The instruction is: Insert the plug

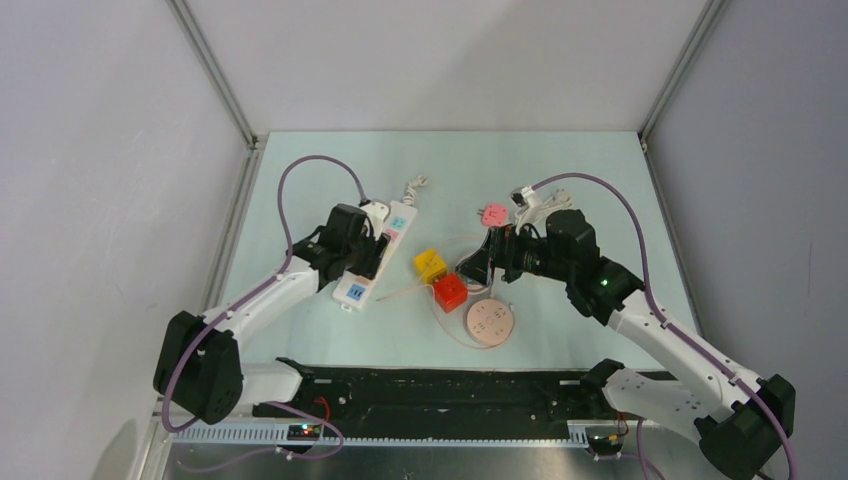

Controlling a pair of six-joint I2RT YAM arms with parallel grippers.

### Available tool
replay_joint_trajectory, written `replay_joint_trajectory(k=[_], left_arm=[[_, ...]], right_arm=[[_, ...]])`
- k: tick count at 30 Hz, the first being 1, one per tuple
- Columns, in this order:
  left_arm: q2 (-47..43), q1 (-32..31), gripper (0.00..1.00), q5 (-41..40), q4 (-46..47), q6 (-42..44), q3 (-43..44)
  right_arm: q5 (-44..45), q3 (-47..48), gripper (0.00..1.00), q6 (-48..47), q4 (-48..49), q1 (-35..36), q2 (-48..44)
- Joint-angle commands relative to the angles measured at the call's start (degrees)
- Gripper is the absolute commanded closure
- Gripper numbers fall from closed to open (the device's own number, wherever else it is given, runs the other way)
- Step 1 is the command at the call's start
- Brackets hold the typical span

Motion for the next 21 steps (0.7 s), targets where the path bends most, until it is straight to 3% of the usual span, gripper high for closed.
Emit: replay_joint_trajectory(k=[1,14,21], left_arm=[[-1.19,0.35,1.00,-1.81,-1.46,-1.83,0.48],[-2.74,0.35,1.00,-2.86,-2.32,-5.65,-0.34],[-5.41,0.27,1.00,-3.89,-1.89,-7.55,3.28]], right_arm=[[0.92,1.76,0.08,0.17,-1.10,-0.08,-0.06],[0.95,1.76,0.08,-0.56,-1.29,-0.08,0.51],[1.11,1.76,0.08,-0.99,-1.64,-0.02,0.50]])
